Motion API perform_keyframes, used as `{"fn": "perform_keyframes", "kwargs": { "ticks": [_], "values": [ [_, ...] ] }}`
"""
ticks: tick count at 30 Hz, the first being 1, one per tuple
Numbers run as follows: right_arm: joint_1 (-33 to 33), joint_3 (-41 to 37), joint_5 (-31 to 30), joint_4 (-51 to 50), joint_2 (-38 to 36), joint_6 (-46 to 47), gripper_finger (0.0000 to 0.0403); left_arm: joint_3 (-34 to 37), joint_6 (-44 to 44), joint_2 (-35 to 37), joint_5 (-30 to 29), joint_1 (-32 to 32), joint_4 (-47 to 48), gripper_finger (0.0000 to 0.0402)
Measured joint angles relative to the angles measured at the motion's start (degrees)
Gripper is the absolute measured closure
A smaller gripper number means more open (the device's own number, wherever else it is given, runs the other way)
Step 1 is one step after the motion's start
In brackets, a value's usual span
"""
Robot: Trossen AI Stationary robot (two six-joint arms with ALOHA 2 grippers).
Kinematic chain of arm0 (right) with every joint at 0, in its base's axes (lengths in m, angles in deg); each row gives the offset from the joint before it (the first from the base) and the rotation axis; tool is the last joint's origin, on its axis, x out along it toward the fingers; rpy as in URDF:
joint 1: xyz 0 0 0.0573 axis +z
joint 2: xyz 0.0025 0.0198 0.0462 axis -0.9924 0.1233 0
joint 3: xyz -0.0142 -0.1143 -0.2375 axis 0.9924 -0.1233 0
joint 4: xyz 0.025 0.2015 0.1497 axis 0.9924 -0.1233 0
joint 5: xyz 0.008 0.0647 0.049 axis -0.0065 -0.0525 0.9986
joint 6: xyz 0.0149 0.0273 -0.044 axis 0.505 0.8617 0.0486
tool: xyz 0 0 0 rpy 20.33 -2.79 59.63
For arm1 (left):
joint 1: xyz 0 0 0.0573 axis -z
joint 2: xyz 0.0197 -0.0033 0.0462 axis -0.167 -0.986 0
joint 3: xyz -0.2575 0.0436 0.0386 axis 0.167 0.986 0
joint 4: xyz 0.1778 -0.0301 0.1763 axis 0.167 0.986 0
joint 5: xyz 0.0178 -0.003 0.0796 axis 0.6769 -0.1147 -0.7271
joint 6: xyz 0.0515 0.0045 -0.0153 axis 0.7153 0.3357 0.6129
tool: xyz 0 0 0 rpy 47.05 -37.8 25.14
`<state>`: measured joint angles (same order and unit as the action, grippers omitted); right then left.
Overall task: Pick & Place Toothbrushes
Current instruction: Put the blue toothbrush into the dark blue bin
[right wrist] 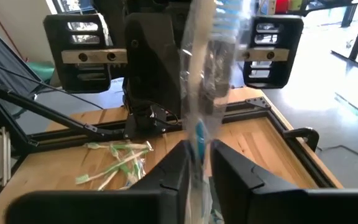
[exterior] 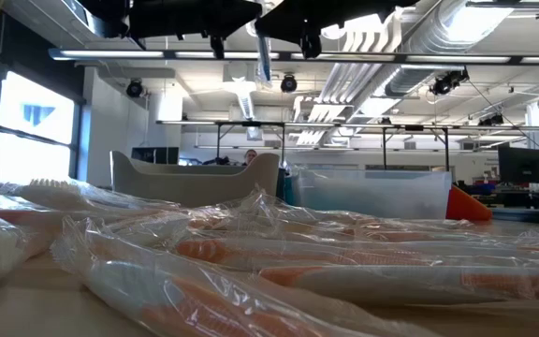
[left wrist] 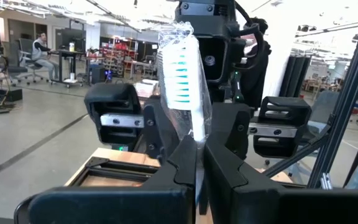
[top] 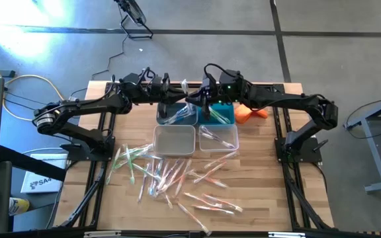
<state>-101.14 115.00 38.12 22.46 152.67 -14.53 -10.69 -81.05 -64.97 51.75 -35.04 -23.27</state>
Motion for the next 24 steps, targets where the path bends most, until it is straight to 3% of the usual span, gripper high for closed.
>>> {"fn": "perform_keyframes", "kwargs": {
  "ticks": [14, 24],
  "values": [
    [-1.96, -0.1, 0.09, -4.81, -4.08, 0.24, 0.0183, 0.0, -0.02, 0.0, 0.06, -0.02, 0.11, 0.0396],
    [-7.75, -0.1, -1.29, -16.78, -12.86, -1.84, 0.0163, -0.02, -0.5, 0.39, 0.23, -1.26, 2.33, 0.0396]
  ]
}}
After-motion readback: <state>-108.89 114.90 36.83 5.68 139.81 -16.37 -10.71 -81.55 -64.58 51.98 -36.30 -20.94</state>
